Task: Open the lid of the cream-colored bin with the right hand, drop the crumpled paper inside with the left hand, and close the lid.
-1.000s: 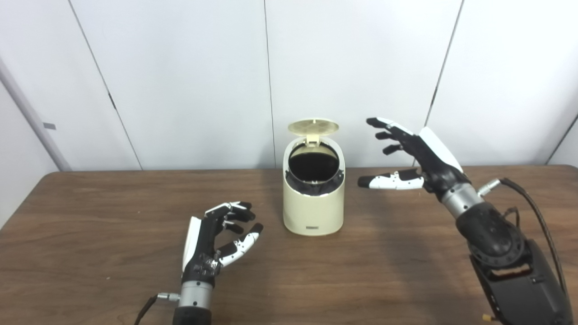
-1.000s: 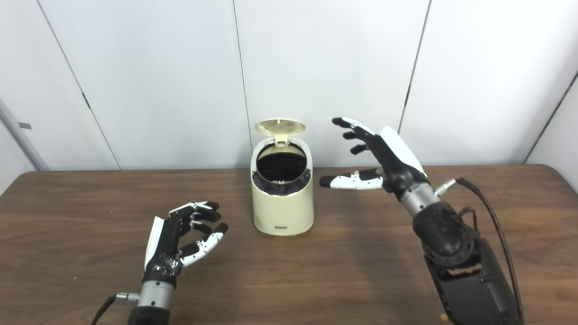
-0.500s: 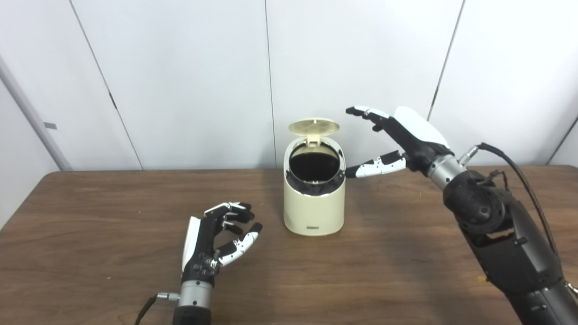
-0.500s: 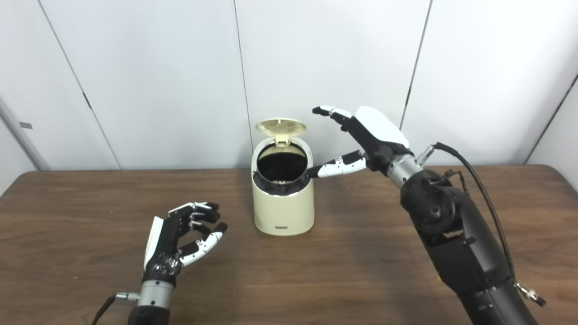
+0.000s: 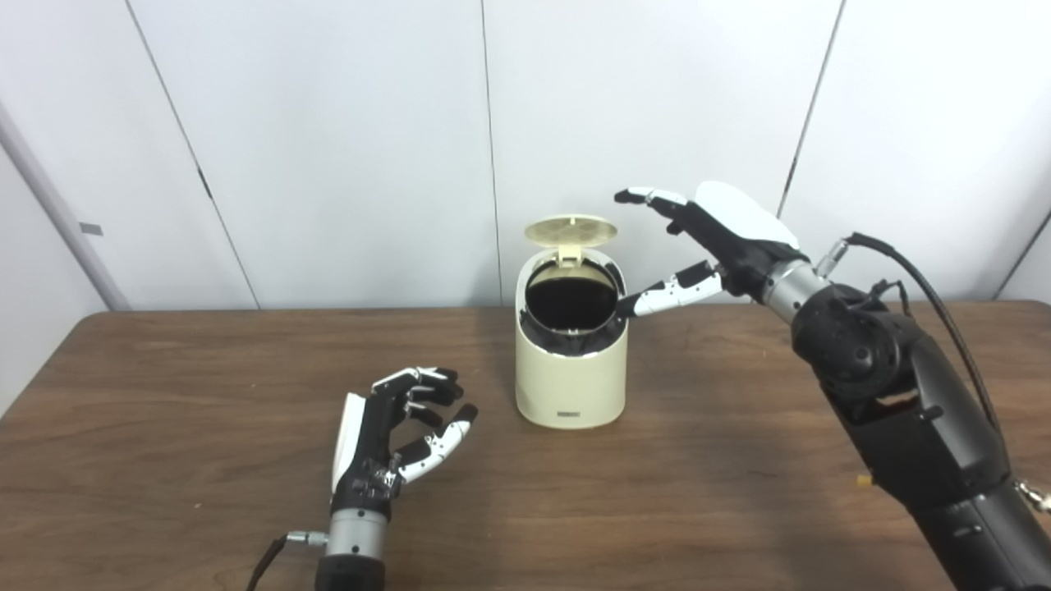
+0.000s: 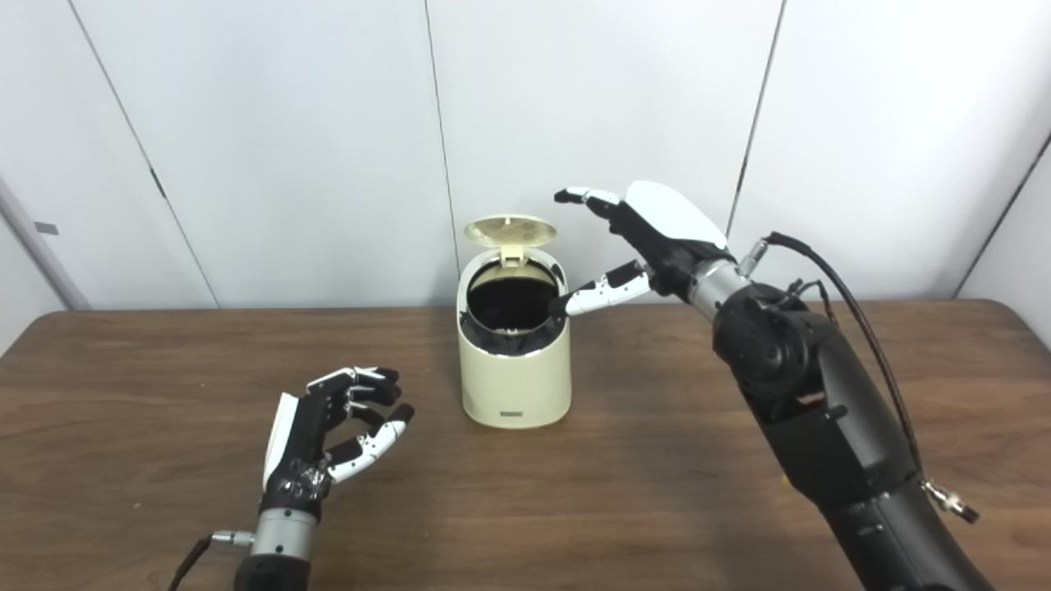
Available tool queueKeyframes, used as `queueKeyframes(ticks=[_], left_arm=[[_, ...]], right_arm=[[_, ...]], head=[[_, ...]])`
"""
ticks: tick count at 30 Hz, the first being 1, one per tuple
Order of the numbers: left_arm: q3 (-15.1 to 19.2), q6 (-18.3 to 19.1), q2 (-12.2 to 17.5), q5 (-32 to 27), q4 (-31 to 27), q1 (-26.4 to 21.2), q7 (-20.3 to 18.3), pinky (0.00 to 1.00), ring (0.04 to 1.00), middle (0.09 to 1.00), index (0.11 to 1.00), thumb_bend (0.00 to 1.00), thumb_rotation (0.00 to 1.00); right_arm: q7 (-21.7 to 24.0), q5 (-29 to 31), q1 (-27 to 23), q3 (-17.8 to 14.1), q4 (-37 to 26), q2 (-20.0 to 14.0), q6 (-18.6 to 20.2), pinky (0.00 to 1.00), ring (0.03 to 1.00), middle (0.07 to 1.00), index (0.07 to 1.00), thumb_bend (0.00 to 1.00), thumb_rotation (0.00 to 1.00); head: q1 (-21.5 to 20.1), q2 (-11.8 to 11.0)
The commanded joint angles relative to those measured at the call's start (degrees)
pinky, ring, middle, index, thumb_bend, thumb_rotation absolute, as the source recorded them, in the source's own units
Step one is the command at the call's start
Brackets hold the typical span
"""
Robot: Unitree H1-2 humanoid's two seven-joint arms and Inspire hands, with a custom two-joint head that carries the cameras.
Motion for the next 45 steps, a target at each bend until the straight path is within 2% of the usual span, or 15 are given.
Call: queueKeyframes(ticks=[1,5,11,17,26,37,45], left_arm=[[-0.2,-1.2,-0.2,0.0,-0.8,-1.8,0.3,0.49,0.611,0.685,0.498,0.50,0.05],[-0.3,-1.0,-0.3,0.3,-0.8,-1.9,0.4,0.50,0.609,0.685,0.498,0.50,0.05],[-0.4,-0.8,-0.4,0.4,-1.0,-1.9,0.3,0.49,0.601,0.680,0.498,0.50,0.05],[-0.5,-0.3,-0.7,0.4,-1.4,-1.7,0.2,0.50,0.607,0.680,0.498,0.50,0.05],[-0.7,-0.5,-0.7,0.7,-0.9,-1.8,0.4,0.50,0.611,0.689,0.498,0.50,0.06],[-0.7,-0.5,-0.8,1.1,-1.1,-1.8,0.6,0.49,0.609,0.686,0.498,0.50,0.06],[-0.6,-0.6,-0.6,0.8,-1.3,-1.9,0.3,0.49,0.604,0.681,0.498,0.50,0.05]], right_arm=[[-0.2,-0.7,-4.0,-0.3,-1.4,-0.3,-0.6,0.77,0.917,0.892,0.887,0.75,0.46],[0.2,-1.3,-4.6,0.5,-1.8,-0.2,-0.9,0.78,0.908,0.887,0.881,0.75,0.46],[1.0,-1.3,-5.1,1.2,-2.8,0.2,-1.4,0.74,0.888,0.882,0.870,0.76,0.46],[3.2,-1.6,-5.3,1.7,-5.1,0.5,-0.4,0.81,0.927,0.892,0.874,0.75,0.47],[5.4,-0.4,-4.7,1.6,-7.6,1.0,-1.1,0.90,0.961,0.899,0.883,0.75,0.47],[6.1,0.6,-3.5,1.4,-8.7,0.5,-3.0,0.87,0.950,0.872,0.863,0.78,0.45],[7.0,-1.5,-2.7,2.0,-8.5,-0.5,-3.4,0.83,0.949,0.830,0.827,0.77,0.47]], head=[[0.0,0.0],[0.1,0.2],[0.1,0.3],[0.3,0.7],[0.4,1.0],[0.6,1.5],[0.8,2.0]])
